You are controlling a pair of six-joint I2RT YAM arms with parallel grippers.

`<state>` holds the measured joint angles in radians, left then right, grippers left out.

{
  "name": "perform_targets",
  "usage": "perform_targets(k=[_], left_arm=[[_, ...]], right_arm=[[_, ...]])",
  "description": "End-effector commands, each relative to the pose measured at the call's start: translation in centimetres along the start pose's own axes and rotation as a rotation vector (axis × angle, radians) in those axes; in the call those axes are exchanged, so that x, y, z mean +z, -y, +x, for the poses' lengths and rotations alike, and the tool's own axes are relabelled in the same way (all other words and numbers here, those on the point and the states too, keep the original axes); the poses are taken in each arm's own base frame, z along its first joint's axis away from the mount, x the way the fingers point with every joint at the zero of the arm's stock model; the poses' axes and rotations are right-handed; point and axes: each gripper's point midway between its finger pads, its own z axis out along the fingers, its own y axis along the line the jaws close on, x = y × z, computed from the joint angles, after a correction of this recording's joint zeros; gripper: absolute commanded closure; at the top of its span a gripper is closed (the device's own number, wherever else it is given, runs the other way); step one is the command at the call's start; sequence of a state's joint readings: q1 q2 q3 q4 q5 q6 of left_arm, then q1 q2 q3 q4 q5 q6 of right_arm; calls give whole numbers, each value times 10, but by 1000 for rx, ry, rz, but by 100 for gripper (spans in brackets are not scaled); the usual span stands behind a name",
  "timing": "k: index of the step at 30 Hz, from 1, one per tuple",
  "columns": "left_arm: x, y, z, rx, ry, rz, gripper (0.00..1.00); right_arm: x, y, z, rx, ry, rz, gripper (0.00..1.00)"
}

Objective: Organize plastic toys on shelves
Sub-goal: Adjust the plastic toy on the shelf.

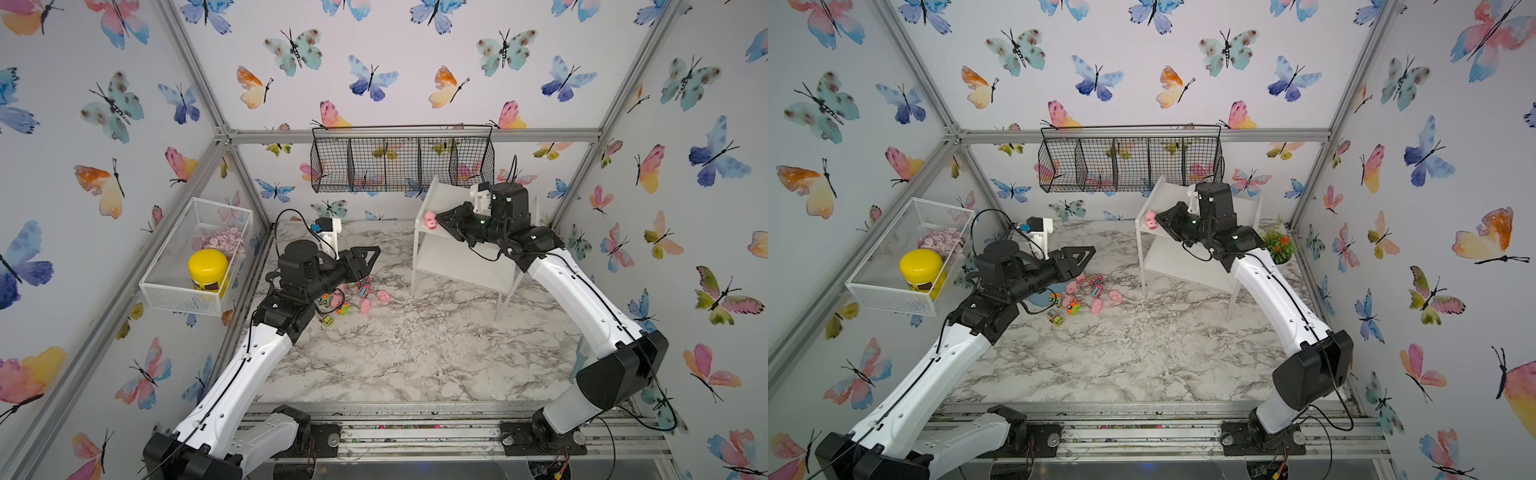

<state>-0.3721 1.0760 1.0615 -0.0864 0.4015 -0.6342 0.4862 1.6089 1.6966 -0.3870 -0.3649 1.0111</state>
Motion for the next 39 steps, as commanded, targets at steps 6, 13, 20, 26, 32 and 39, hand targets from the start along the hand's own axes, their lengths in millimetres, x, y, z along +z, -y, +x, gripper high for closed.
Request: perform_targets(k=[6,13,20,26,32,39], left_arm=[[-7,8,-7,13,28,31,46],[-10,8,-8,14,37,29,46],[-11,12,-11,18,44,40,46],[-10,12,-11,16,46,42,46],[-10,12,-12,19,47,44,46],[-11,12,-11,20,46,44,45]], right_arm=[[-10,-15,-13,27,110,0,89],[-15,-20,-19,50,160,12,94],[-24,-24,-24,94,244,71,97],[-35,-23,-26,113,313,195,97],[-34,-10,-20,130,320,287,98],[-28,-7,-20,105,332,317,97]])
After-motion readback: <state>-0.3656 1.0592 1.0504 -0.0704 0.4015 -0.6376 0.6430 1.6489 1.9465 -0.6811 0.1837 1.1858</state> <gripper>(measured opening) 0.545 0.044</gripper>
